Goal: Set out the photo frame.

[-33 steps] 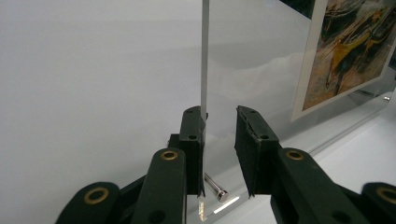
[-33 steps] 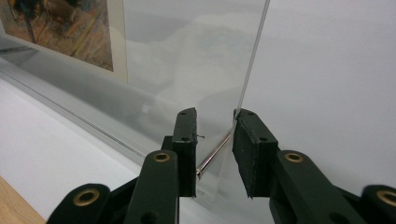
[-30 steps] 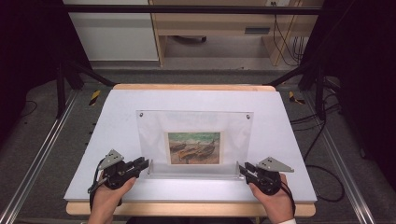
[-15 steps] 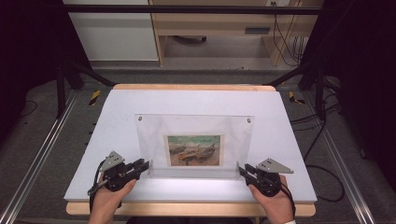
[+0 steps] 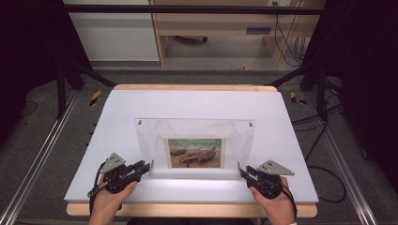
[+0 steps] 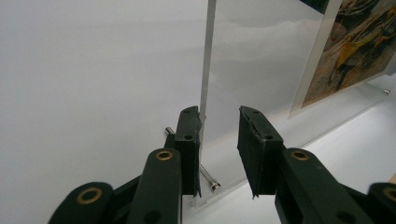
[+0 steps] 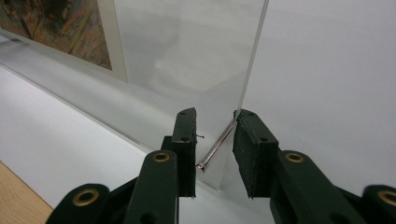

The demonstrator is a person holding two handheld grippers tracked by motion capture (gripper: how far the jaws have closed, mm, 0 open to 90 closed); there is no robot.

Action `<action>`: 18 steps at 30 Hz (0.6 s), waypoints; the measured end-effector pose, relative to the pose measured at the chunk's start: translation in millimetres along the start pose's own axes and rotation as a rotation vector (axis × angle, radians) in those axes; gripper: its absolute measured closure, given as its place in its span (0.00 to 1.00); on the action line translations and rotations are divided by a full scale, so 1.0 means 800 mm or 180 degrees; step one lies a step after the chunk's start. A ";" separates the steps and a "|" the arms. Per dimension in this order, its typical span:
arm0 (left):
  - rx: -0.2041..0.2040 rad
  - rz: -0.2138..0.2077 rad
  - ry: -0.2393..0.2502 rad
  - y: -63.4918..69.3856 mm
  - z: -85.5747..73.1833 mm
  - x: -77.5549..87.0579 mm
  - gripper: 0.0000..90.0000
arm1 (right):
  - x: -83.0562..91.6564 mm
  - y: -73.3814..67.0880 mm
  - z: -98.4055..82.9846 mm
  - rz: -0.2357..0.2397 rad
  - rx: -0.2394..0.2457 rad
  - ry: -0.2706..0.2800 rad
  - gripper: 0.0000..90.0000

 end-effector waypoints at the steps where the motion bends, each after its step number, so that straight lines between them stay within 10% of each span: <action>1: -0.0001 0.0001 -0.0003 0.000 0.000 0.000 0.76 | 0.000 0.000 0.000 -0.0002 0.0024 -0.0005 0.78; 18: -0.0009 0.0005 -0.0015 0.002 -0.002 0.001 0.75 | 0.000 -0.002 -0.002 -0.0005 0.0041 -0.0039 0.77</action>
Point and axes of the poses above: each handheld gripper's, and its own axes: x roughly backward along the jaws, z roughly out of its top, y roughly to its right, the point moved 3 cm from there along -x, roughly forward along the jaws, and after that the axes turned 9 degrees about y, right-handed, at the moved point
